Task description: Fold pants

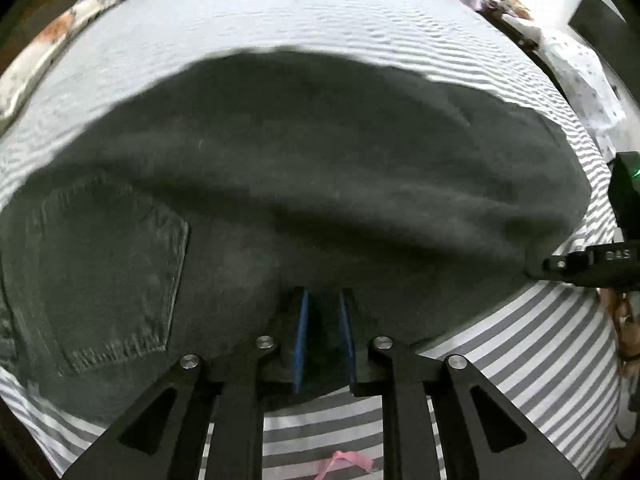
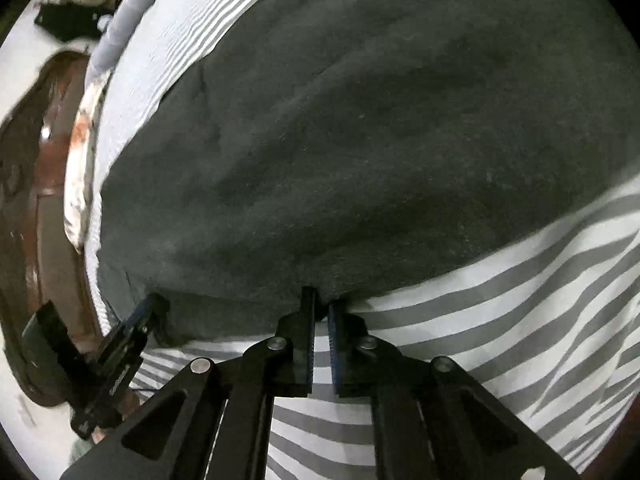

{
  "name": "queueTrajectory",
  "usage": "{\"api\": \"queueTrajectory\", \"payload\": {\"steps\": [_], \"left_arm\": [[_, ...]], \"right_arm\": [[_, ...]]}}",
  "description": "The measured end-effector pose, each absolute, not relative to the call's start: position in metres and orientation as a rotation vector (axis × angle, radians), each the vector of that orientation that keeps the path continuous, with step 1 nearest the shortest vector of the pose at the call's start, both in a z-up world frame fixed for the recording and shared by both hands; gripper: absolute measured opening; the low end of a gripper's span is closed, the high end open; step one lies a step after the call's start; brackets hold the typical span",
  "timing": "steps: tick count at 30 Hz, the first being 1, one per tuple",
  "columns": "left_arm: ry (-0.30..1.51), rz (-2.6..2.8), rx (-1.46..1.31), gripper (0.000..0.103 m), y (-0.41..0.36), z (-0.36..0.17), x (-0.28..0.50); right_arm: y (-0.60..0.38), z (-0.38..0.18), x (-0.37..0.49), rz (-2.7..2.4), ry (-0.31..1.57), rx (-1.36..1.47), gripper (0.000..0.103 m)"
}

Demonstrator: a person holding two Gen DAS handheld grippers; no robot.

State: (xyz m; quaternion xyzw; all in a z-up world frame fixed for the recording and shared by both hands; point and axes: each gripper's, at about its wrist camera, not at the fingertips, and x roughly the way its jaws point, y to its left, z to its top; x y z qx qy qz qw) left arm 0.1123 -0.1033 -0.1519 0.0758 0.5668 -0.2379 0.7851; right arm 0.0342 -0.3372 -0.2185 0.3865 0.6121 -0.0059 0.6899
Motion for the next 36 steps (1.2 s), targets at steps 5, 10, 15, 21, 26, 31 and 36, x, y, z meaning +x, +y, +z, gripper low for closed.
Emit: {"api": "queueTrajectory", "payload": {"steps": [5, 10, 15, 21, 26, 31, 36], "left_arm": [[1.221, -0.495, 0.208, 0.017, -0.103, -0.153, 0.108], [1.248, -0.442, 0.205, 0.017, -0.098, -0.155, 0.101], [1.202, -0.438, 0.012, 0.017, -0.068, -0.13, 0.11], [1.037, -0.382, -0.032, 0.017, -0.044, -0.091, 0.142], [1.063, -0.352, -0.074, 0.017, -0.039, -0.107, 0.169], [1.099, -0.342, -0.086, 0.017, -0.032, -0.133, 0.174], [1.109, -0.35, -0.117, 0.017, -0.032, -0.138, 0.172]], "right_arm": [[-0.331, -0.188, 0.03, 0.018, 1.416, 0.739, 0.027], [-0.317, -0.139, 0.054, 0.166, 1.386, 0.623, 0.031], [-0.289, -0.096, 0.143, 0.384, 1.291, 0.57, 0.036], [-0.257, -0.107, 0.252, 0.492, 1.358, 0.643, 0.036], [-0.244, -0.147, 0.29, 0.452, 1.468, 0.707, 0.036], [-0.231, -0.177, 0.286, 0.474, 1.561, 0.719, 0.036], [-0.209, -0.176, 0.249, 0.611, 1.586, 0.609, 0.036]]}}
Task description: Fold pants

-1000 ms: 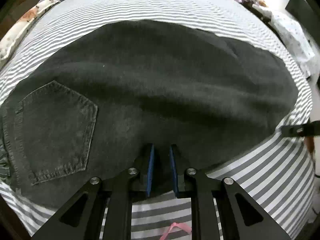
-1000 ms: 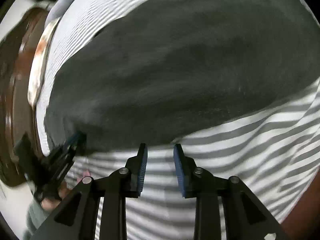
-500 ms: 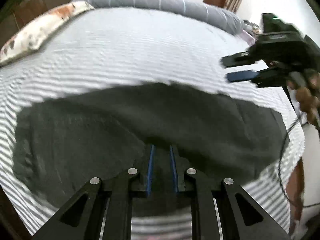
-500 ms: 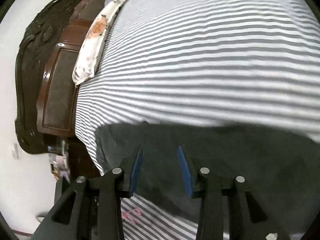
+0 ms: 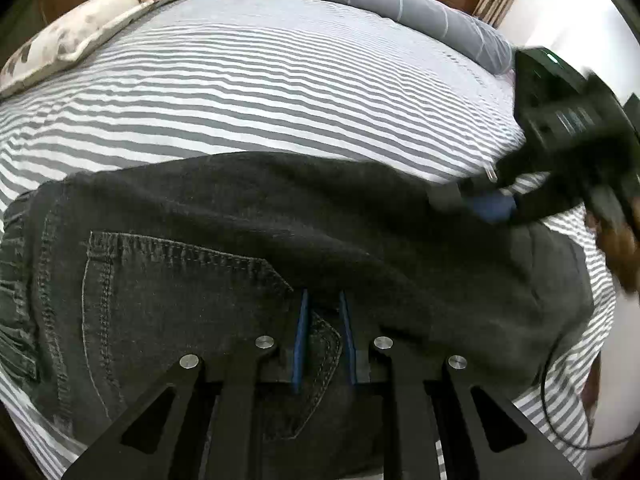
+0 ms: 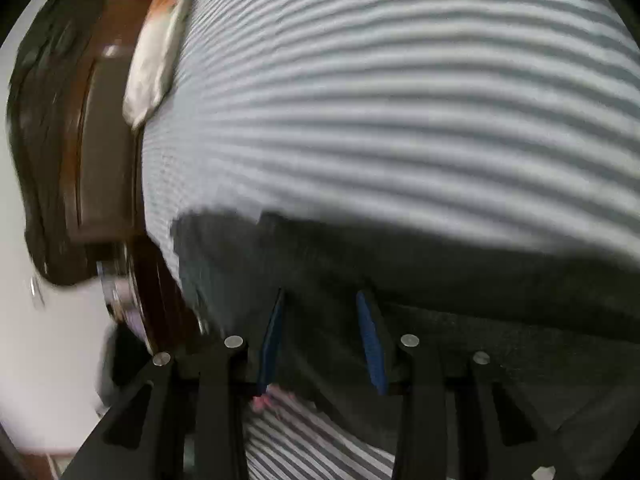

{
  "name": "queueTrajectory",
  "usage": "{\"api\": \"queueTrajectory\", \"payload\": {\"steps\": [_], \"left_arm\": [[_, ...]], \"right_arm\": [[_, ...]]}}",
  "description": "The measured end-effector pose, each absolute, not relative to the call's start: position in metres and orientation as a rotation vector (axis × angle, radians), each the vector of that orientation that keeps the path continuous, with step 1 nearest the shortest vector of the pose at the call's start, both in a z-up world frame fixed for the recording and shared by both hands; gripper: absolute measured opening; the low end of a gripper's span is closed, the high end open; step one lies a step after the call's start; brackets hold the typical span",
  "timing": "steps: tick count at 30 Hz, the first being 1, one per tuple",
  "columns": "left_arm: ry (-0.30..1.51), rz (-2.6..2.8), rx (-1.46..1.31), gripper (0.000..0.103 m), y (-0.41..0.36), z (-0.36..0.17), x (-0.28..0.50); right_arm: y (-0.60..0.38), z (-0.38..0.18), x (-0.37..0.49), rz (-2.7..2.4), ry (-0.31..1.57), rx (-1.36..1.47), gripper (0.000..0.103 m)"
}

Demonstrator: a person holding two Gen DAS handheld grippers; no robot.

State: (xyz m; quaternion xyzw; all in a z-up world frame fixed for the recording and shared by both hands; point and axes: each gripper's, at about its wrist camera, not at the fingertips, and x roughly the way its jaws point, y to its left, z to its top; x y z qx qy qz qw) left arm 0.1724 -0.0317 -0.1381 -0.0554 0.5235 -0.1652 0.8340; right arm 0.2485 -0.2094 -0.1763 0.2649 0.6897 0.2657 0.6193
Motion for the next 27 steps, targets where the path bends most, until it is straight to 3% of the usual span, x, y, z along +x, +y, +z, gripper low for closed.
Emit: {"api": "queueTrajectory", "payload": {"steps": [6, 8, 15, 19, 24, 27], "left_arm": [[1.123, -0.352, -0.18, 0.017, -0.021, -0.144, 0.172], [1.124, -0.351, -0.187, 0.017, -0.02, -0.144, 0.173], [1.126, -0.35, -0.19, 0.017, -0.018, -0.145, 0.172], [1.126, -0.35, -0.187, 0.017, -0.019, -0.146, 0.172], [1.126, -0.351, -0.194, 0.017, -0.019, -0.146, 0.172], [1.127, -0.352, -0.203, 0.017, -0.018, -0.146, 0.172]], "right_arm": [[-0.19, -0.18, 0.21, 0.68, 1.554, 0.463, 0.036], [-0.185, -0.181, 0.207, 0.69, 1.532, 0.456, 0.041], [-0.201, -0.194, 0.237, 0.681, 1.494, 0.661, 0.049], [-0.203, -0.215, 0.249, 0.701, 1.527, 0.864, 0.067], [-0.197, -0.22, 0.259, 0.779, 1.514, 1.135, 0.068], [-0.2, -0.198, 0.271, 0.72, 1.425, 1.06, 0.061]]}}
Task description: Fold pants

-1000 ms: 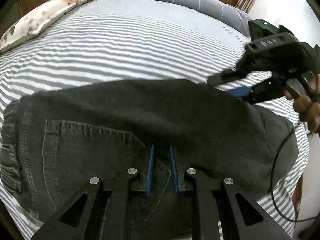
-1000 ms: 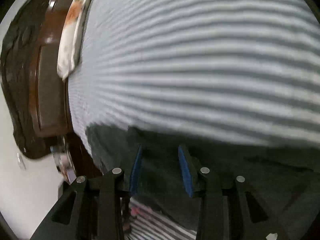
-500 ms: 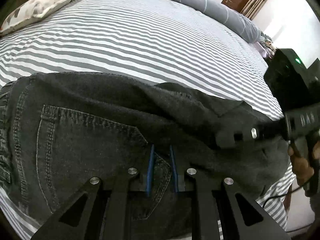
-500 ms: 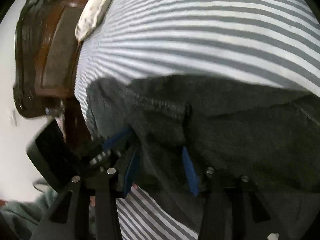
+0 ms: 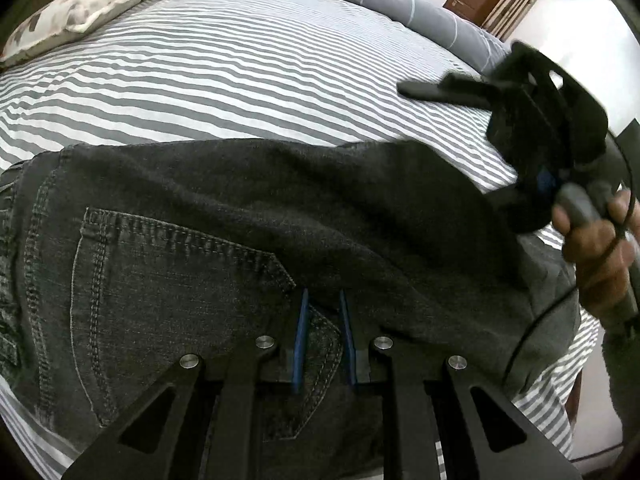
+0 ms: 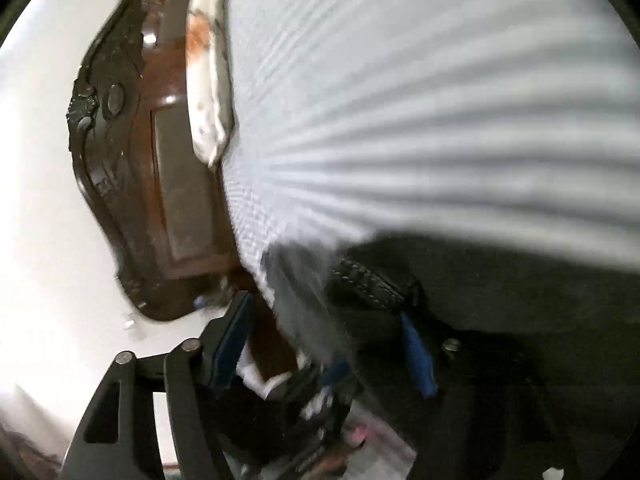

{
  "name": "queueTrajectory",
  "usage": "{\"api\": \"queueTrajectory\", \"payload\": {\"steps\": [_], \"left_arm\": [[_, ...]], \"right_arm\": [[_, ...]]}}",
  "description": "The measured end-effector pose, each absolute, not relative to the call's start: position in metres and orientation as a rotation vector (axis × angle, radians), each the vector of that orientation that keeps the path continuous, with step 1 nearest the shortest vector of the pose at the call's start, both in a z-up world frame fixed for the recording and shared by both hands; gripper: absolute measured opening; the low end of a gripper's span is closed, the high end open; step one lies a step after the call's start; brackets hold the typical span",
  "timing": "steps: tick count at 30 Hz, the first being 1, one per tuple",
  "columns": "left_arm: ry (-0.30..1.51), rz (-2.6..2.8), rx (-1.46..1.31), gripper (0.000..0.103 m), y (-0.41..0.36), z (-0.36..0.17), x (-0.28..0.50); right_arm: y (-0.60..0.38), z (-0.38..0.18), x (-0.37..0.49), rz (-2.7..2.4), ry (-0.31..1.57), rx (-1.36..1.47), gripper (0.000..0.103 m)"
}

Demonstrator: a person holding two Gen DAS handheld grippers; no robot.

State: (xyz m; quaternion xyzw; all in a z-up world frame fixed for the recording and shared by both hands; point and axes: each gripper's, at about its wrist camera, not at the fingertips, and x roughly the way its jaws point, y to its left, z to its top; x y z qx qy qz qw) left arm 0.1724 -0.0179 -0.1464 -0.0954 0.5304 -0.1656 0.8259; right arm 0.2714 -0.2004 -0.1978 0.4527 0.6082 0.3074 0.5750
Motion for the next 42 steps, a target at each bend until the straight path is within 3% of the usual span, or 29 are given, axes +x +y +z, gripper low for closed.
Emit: {"api": "queueTrajectory", "payload": {"steps": [3, 5, 10, 18, 20, 25, 36, 39, 42], "left_arm": [[1.128, -0.353, -0.204, 0.017, -0.017, -0.146, 0.173], [1.128, -0.352, -0.203, 0.017, -0.017, -0.147, 0.174], [1.128, -0.35, -0.2, 0.017, -0.018, -0.147, 0.174], [1.128, -0.353, -0.212, 0.017, -0.016, -0.148, 0.174], [1.127, -0.353, -0.212, 0.017, -0.016, -0.148, 0.174], [1.095, -0.342, -0.229, 0.017, -0.011, -0.143, 0.17], [1.139, -0.274, -0.032, 0.017, -0.023, -0.147, 0.155], [1.142, -0.257, 0.0, 0.017, -0.024, -0.147, 0.148], [1.151, -0.256, -0.039, 0.017, -0.016, -0.145, 0.143]], "right_arm": [[-0.215, -0.18, 0.281, 0.673, 1.381, 1.032, 0.041], [-0.224, -0.169, 0.288, 0.64, 1.347, 0.97, 0.011], [-0.221, -0.161, 0.3, 0.612, 1.35, 0.785, 0.009], [-0.206, -0.169, 0.288, 0.595, 1.401, 0.635, 0.017], [-0.203, -0.164, 0.282, 0.578, 1.371, 0.545, 0.007], [-0.197, -0.142, 0.287, 0.516, 1.254, 0.426, 0.006], [-0.19, -0.175, 0.308, 0.407, 1.278, 0.3, 0.005], [-0.197, -0.165, 0.309, 0.391, 1.272, 0.323, 0.016], [-0.21, -0.14, 0.299, 0.368, 1.226, 0.359, 0.02]]}}
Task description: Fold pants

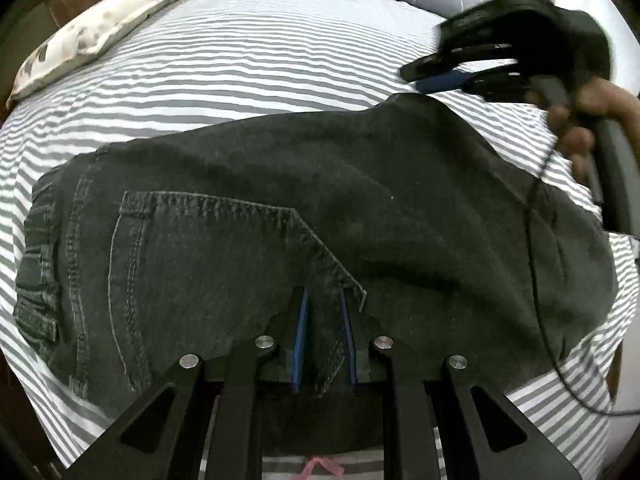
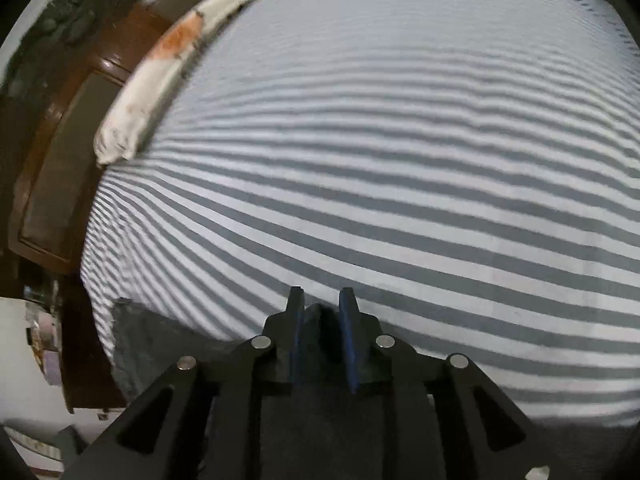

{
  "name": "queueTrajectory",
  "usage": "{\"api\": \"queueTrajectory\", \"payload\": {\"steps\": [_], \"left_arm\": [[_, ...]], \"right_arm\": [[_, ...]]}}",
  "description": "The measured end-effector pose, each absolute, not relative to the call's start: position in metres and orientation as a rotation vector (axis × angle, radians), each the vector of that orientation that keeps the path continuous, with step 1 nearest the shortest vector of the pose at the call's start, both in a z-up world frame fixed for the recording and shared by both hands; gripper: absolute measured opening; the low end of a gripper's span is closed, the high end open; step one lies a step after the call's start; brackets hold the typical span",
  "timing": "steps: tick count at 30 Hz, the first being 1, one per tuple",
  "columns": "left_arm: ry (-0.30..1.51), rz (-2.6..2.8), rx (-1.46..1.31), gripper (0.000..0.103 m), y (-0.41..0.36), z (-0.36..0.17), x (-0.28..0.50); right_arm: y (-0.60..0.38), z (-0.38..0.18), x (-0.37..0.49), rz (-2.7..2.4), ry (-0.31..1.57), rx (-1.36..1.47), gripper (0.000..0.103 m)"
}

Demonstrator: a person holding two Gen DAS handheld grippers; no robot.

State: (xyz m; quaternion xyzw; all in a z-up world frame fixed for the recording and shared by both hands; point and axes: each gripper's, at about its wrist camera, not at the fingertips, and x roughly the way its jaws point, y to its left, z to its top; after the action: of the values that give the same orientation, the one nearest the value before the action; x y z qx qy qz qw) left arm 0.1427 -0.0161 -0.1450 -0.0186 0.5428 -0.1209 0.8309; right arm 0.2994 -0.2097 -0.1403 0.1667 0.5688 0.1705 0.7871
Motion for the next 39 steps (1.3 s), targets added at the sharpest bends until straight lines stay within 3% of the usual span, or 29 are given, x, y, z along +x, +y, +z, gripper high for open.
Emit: {"api": "queueTrajectory", "payload": {"steps": [5, 12, 14, 21, 25, 29, 39], "left_arm": [[1.125, -0.322, -0.048, 0.017, -0.022, -0.136, 0.128], [1.135, -0.513, 0.157, 0.018, -0.085, -0.145, 0.105], [1.237, -0.518, 0.195, 0.018, -0.093, -0.166, 0.105], [1.272, -0.487, 0.193, 0.018, -0.088, -0.165, 0.093], [1.276, -0.48, 0.193, 0.018, -0.087, -0.161, 0.09], [1.251, -0.47, 0.184, 0.018, -0.086, -0.159, 0.088], [1.069, -0.495, 0.13, 0.018, -0.101, -0.104, 0.093]], "right_arm": [[-0.231, -0.116, 0.246, 0.35, 1.227, 0.328, 0.034], [-0.244, -0.158, 0.183, 0.23, 1.387, 0.162, 0.034], [-0.247, -0.165, 0.174, 0.202, 1.386, 0.108, 0.031], [-0.264, -0.17, 0.183, 0.1, 1.323, 0.028, 0.026], [-0.275, -0.167, 0.182, 0.072, 1.307, 0.081, 0.028], [-0.308, -0.151, 0.163, 0.063, 1.246, 0.247, 0.044], [-0.502, -0.14, 0.025, -0.176, 1.051, 0.685, 0.046]]}}
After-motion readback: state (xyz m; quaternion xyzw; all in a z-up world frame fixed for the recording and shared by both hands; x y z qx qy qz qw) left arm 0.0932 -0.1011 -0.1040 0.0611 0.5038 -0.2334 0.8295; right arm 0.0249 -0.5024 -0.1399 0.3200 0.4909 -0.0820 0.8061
